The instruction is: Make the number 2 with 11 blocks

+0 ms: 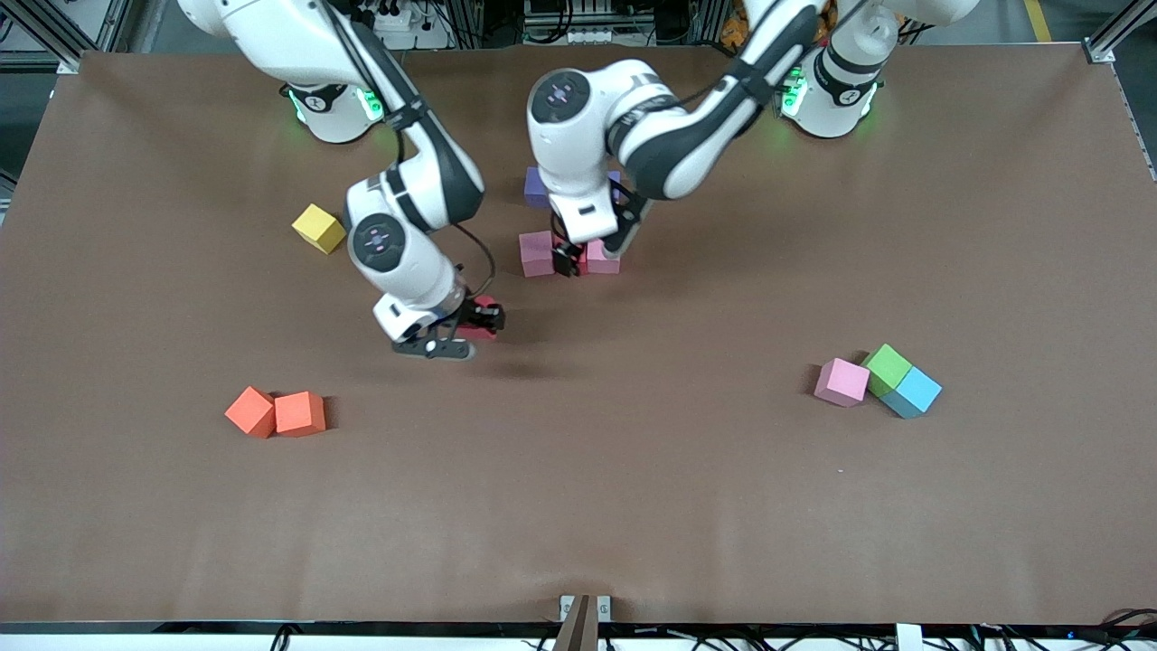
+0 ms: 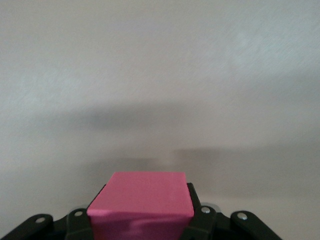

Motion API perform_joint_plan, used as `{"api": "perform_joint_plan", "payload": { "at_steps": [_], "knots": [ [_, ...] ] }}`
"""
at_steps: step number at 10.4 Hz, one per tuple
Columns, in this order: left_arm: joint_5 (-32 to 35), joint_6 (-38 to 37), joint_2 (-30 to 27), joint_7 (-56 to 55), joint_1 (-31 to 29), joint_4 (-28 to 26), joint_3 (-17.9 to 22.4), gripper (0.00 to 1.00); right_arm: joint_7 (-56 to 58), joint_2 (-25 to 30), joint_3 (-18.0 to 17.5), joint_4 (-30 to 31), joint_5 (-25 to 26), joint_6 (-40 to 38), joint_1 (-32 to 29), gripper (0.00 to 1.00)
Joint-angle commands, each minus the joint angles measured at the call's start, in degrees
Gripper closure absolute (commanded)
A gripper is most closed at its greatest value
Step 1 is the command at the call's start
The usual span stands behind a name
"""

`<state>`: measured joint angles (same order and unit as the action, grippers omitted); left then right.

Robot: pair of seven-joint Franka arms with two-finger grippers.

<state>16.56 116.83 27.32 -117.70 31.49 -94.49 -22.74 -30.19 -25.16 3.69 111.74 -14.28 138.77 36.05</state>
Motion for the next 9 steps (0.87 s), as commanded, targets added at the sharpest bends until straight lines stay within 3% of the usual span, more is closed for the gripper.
{"api": "perform_joint_plan", "payload": {
  "at_steps": [1,3,5,9],
  "knots": [
    [0.40,-2.65,-2.53,11.82,-5.45,-1.05,-0.55,0.00,-4.87,-0.59,-0.09,0.50,1.28,2.73,3.22,0.82],
    [0.31,-7.21,-3.58,25.87,-11.86,-1.22,-1.51,0.00,-7.15,-1.38,0.00,0.76,1.36,4.66,5.43,0.83],
    [0.22,-7.67,-5.25,38.00,-17.23,-2.10,-1.87,0.00,-7.69,-2.00,-0.09,2.77,1.63,8.35,7.01,0.83],
    [0.05,-6.97,-7.36,64.56,-24.80,-2.19,-0.38,0.00,-7.69,-3.32,0.17,3.57,1.89,8.63,10.27,0.83]
  ]
}}
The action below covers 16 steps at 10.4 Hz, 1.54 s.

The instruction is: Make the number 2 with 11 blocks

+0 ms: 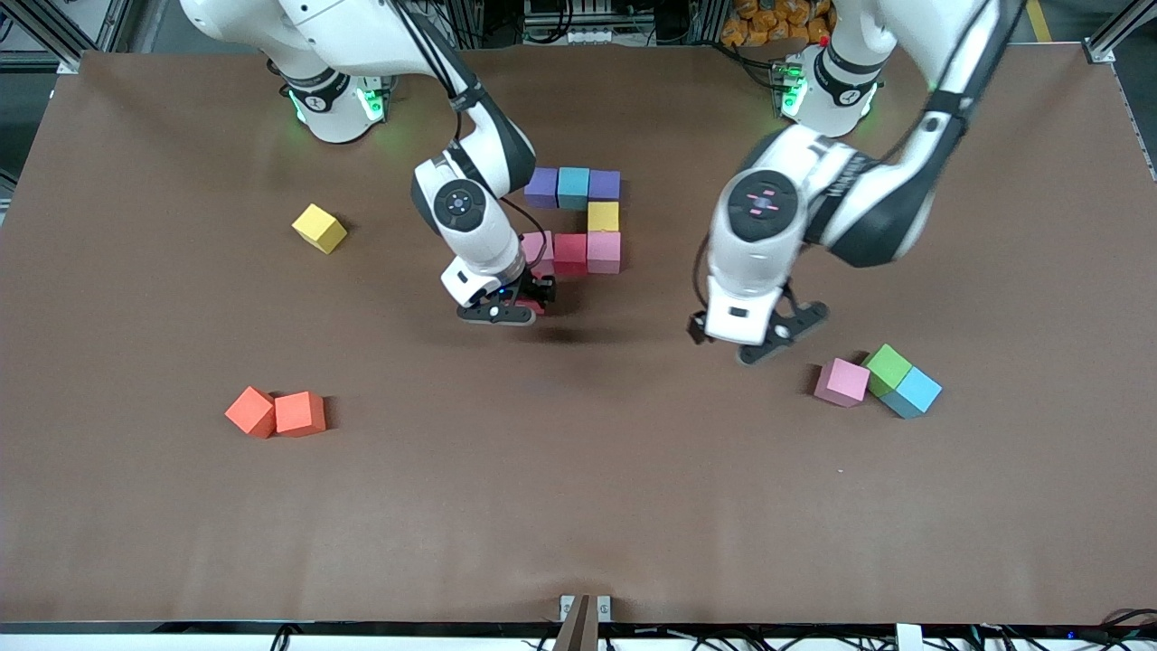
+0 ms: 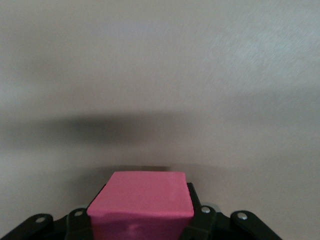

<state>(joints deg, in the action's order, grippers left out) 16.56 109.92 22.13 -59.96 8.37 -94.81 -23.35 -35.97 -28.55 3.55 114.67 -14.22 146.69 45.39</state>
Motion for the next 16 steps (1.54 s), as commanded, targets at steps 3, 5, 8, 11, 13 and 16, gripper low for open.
{"api": "perform_joint_plan", "payload": {
  "at_steps": [3,5,8,11,13,16],
  "knots": [
    [-0.04,-0.32,-3.06,23.16,-4.41,-1.96,3.99,0.00,-1.91,-0.45,0.67,1.43,1.83,0.79,2.42,0.84],
    [-2.39,0.55,-2.36,34.60,-4.41,-1.87,6.37,0.00,-2.00,-0.63,0.93,1.52,2.26,0.79,2.51,0.84],
    [-4.08,4.94,0.45,49.81,-4.76,-2.66,8.84,0.00,-2.87,-1.24,1.02,1.52,2.26,1.14,2.60,0.84],
    [-4.08,12.31,1.25,64.65,-5.20,-7.92,13.92,0.00,-3.23,-1.68,1.02,1.52,2.27,1.67,2.95,0.84],
    [-4.17,15.40,1.42,68.91,-5.29,-10.04,15.52,0.00,-3.31,-2.03,1.02,1.52,2.27,1.76,2.95,0.84],
    [-4.17,18.74,3.96,73.57,-5.64,-10.66,16.66,0.00,-3.32,-2.12,0.93,1.52,2.27,1.67,2.95,0.70]
  ]
}}
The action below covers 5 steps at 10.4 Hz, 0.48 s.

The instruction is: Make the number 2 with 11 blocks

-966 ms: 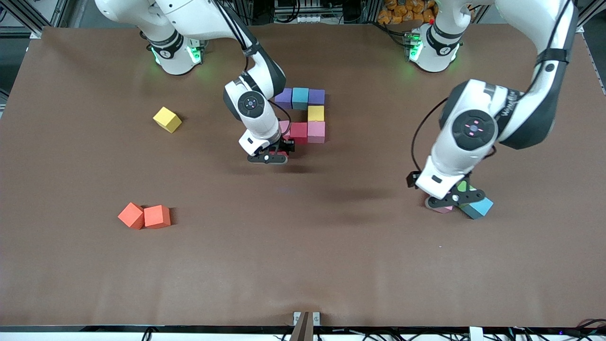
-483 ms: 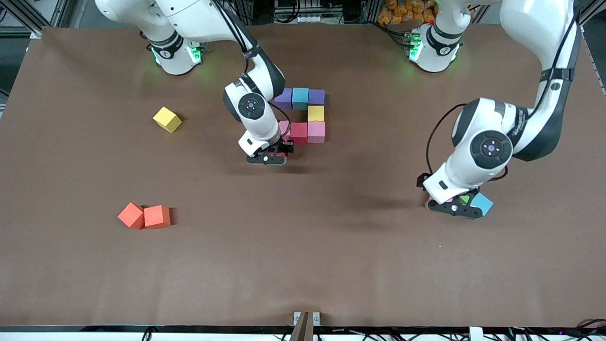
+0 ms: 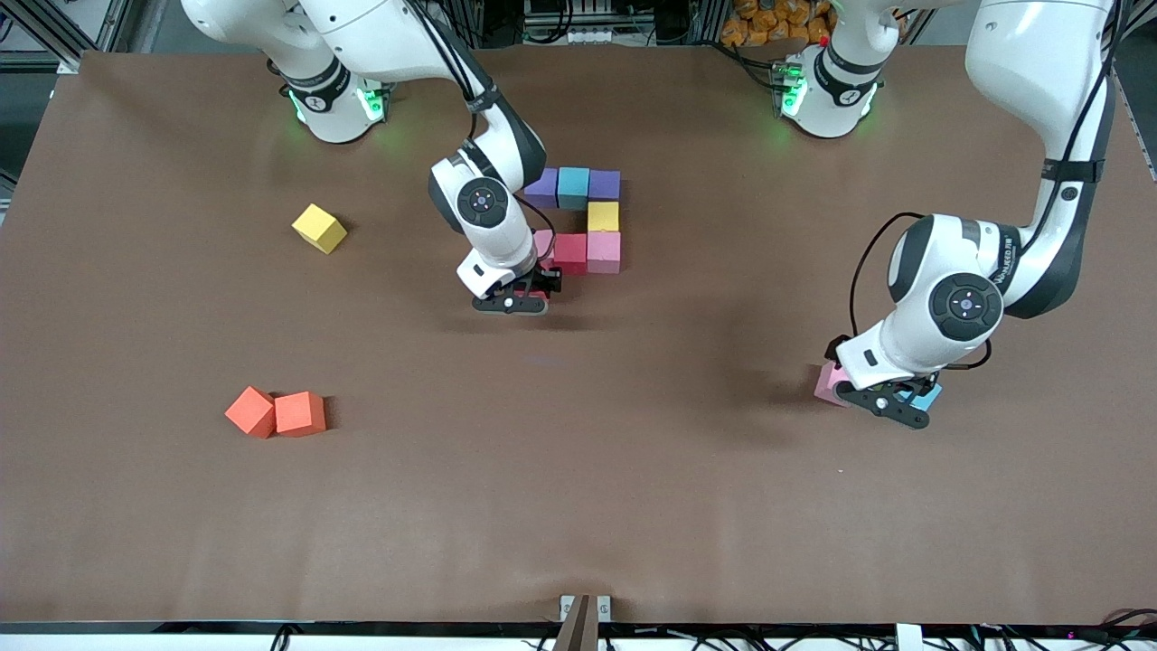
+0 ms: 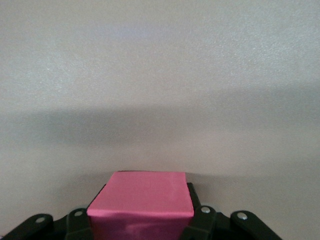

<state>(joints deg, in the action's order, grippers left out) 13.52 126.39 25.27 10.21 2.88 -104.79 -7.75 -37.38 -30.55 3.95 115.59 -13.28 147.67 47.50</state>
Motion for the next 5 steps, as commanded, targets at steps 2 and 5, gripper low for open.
{"api": "perform_joint_plan", "payload": {
  "at_steps": [2,5],
  "knots": [
    [-1.13,3.25,1.97,4.55,-0.59,-1.20,1.42,0.00,-2.25,-0.30,0.62,0.60,1.32,0.60,0.67,0.10],
    [-9.09,4.66,2.59,4.56,-1.38,-2.08,1.94,0.00,-5.68,-0.21,0.53,0.25,1.15,0.51,0.58,0.00]
  ]
}}
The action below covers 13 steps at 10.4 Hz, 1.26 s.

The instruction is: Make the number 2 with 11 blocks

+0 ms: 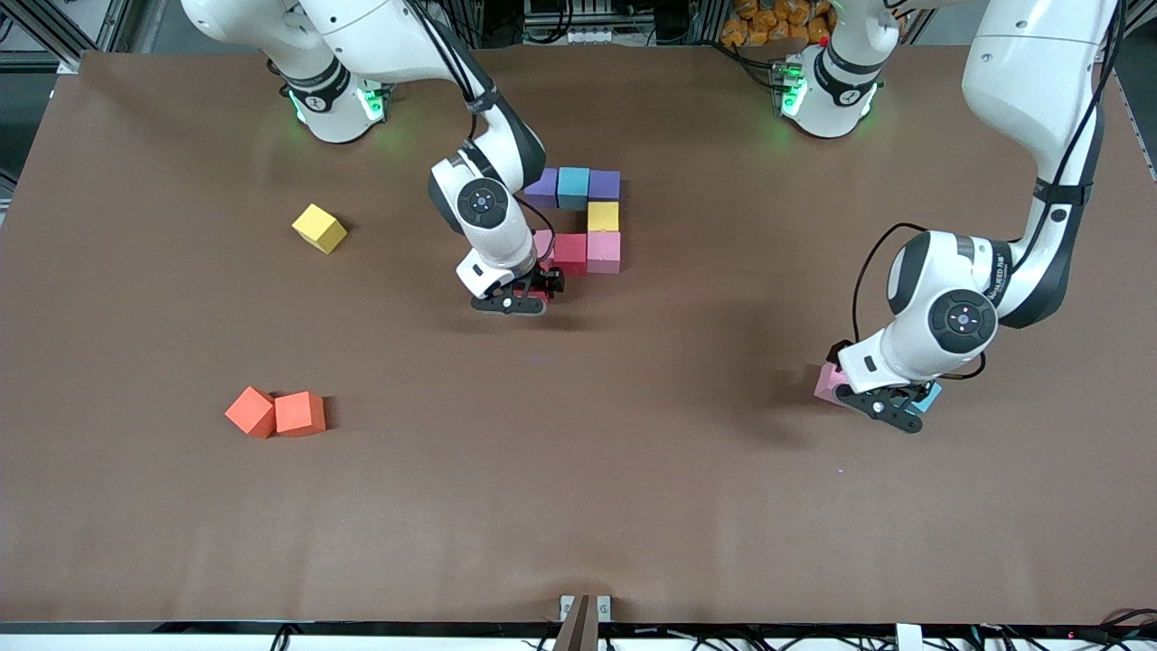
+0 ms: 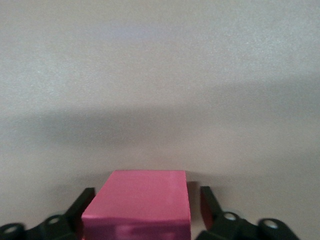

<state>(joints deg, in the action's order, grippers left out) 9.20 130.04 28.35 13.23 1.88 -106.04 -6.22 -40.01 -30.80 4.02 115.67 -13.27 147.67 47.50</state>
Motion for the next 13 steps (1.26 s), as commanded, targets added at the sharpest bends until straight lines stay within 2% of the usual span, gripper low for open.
{"api": "perform_joint_plan", "payload": {
  "at_steps": [1,9,11,13],
  "knots": [
    [-6.46,1.01,-0.14,0.67,-0.21,-0.84,0.76,0.00,-3.23,0.04,0.46,-0.09,1.14,0.16,0.40,0.00],
    [-7.18,3.81,2.84,0.57,0.05,-0.58,1.74,0.00,-2.18,3.99,1.43,-0.27,1.14,-2.13,-2.85,0.00],
    [-7.18,4.08,3.03,0.48,0.05,-0.58,1.74,0.00,-1.22,5.39,2.13,-1.49,1.14,-2.13,-6.17,0.00],
    [-7.27,4.08,3.11,-0.13,0.23,-0.58,1.74,0.00,10.84,6.71,2.13,-1.50,1.14,-2.82,-12.31,0.00]
  ]
}}
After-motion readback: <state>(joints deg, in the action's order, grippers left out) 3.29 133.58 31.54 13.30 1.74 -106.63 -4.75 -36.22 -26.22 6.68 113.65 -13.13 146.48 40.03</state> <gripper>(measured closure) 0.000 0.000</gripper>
